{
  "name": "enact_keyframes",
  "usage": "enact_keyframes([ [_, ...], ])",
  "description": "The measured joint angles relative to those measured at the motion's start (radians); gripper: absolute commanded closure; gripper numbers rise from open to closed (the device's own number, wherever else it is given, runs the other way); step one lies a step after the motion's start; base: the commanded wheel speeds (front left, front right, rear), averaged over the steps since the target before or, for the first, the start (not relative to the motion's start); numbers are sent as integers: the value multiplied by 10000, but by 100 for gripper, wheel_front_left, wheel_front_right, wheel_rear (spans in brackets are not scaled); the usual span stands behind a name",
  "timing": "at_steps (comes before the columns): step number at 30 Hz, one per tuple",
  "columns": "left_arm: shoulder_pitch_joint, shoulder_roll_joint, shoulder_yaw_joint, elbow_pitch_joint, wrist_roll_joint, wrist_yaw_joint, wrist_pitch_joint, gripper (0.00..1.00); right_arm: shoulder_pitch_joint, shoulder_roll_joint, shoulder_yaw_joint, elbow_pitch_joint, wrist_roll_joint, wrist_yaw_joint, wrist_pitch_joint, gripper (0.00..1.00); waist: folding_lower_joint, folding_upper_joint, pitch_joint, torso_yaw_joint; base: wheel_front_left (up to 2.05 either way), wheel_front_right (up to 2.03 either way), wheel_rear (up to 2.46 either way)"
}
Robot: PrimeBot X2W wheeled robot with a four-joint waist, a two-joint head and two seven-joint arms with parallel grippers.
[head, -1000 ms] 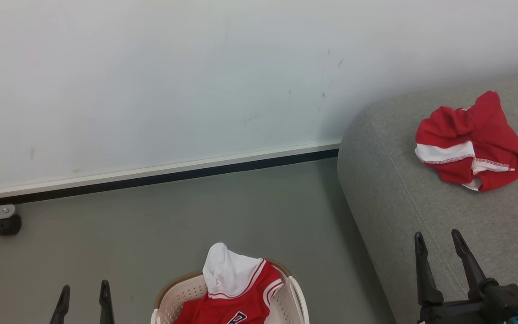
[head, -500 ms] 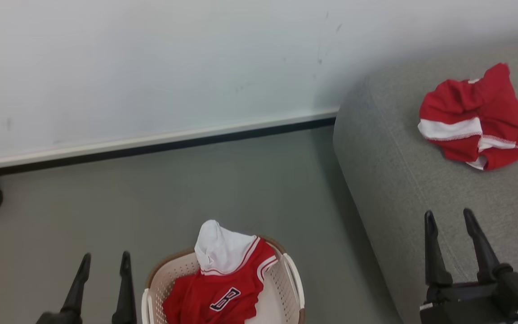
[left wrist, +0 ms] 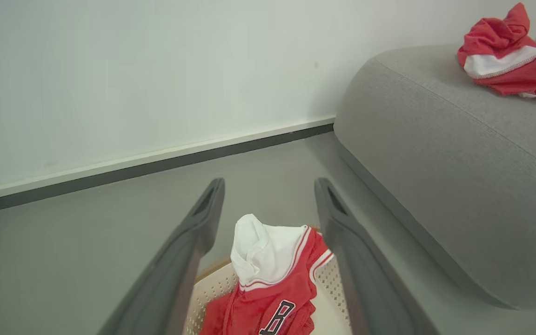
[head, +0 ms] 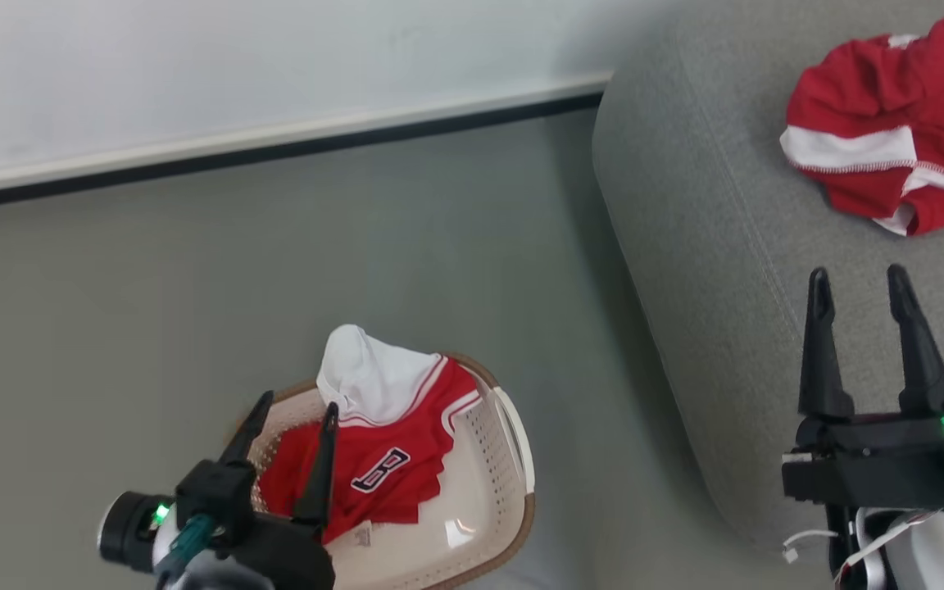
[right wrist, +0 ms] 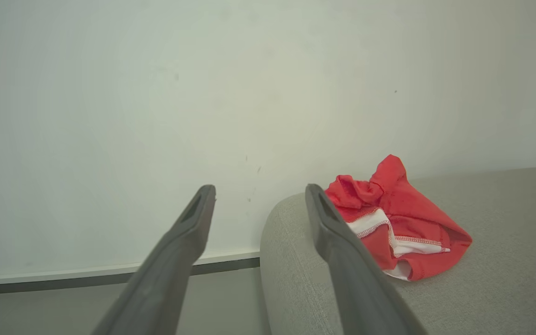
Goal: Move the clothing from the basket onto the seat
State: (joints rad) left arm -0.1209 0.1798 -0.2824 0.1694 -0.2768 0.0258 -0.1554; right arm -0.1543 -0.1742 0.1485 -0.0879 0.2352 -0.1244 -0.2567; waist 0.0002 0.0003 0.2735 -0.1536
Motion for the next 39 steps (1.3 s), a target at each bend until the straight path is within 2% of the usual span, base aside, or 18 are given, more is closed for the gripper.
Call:
enact_keyframes([
  [10, -1691, -109, -757, 1875, 719, -359, 673, 0, -1027, 182, -194, -257, 2, 0, 0, 0, 1, 0, 1445, -453, 0, 0, 0],
  [24, -3506, 71, -1081, 3779, 1289, -698, 1252, 0, -2384, 368, -328, -738, 6, 13, -2, 0, 0, 0, 3505, -1211, 0, 0, 0],
  [39, -5406, 355, -1122, 5241, 1831, -696, 1446, 0, -3620, 579, -418, -1338, -21, 102, -4, 0, 0, -2, 5736, -1784, 0, 0, 0],
])
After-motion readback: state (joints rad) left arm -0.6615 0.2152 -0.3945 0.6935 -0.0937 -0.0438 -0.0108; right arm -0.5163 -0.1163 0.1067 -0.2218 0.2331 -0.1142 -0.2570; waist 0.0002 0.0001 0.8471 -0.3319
